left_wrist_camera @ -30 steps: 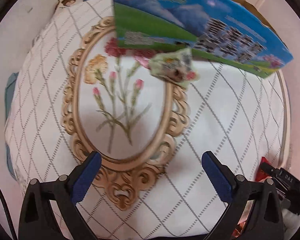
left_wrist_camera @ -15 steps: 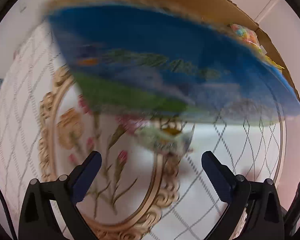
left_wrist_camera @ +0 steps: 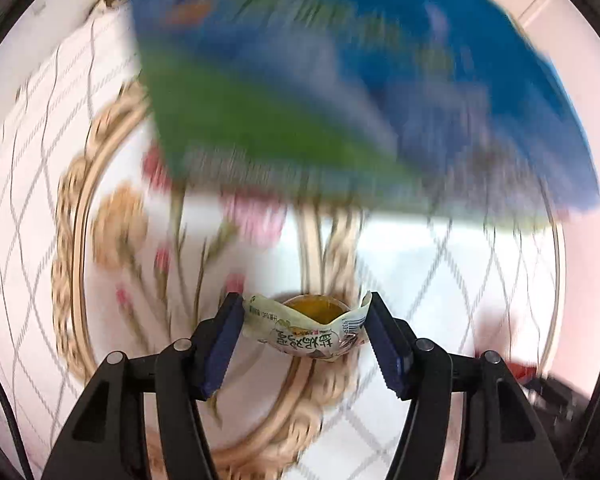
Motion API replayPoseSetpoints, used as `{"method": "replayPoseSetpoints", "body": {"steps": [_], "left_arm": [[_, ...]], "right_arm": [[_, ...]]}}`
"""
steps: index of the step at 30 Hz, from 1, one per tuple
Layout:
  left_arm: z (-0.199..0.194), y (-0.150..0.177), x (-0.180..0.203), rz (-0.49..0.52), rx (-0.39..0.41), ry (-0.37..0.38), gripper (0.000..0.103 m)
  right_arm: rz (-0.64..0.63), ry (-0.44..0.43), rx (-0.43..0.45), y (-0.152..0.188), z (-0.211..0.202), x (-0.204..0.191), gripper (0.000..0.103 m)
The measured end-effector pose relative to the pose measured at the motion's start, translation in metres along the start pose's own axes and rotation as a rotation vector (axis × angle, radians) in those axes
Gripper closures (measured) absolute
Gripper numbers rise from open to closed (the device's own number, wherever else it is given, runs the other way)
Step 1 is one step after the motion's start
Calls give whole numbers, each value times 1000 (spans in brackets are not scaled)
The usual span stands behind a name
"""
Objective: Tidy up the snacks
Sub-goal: 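Grasp the red packet with the right tool while the left tool grasps the white-green packet, then carry the red packet and white-green packet into the box and open both tools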
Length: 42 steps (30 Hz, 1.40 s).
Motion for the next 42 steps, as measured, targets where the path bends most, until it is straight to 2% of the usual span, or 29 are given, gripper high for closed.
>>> {"method": "replayPoseSetpoints", "body": {"steps": [5,8,10,14,19,22,25,29,35,38,42], "left_arm": [[-1,60,-9,-3,-114,25,44],[6,78,-11,-10,-139,30,41],[13,81,-12,-25,-150,48,40],[24,82,-15,-18,-158,36,40],[23,77,-9,-27,-156,24,40],[17,83,-3,-28,-161,29,40],[21,91,-13,-48,-169,55,40],[21,98,-11,-43,-176,35,42],[13,110,-5,-40,-165,-3,44],[5,111,-3,-39,-159,-6,44],[-8,109,4,-37,-150,3,44]], "right_arm": [[-84,-37,-49,19,3,-31,44],[-129,-41,-70,32,6,-44,44],[-150,-32,-74,33,11,-52,43],[-133,-43,-80,32,15,-57,39],[-134,-48,-80,39,11,-54,39],[-116,-69,-80,52,15,-32,39],[-100,-91,-80,55,13,-26,39],[-116,-85,-68,62,10,-19,39],[-192,-31,-6,71,7,-25,50],[-209,-39,13,71,3,-29,55],[-221,-59,27,72,-4,-35,55]]}}
Point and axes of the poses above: each gripper's, at about its wrist camera, not at the fingertips, and z roughly the way its jaws point, x to its right, y to its underside, the point moved 5 cm from there along z, roughly the way its jaws point, and after that the axes turned 3 degrees about y, right-handed, at the moved point
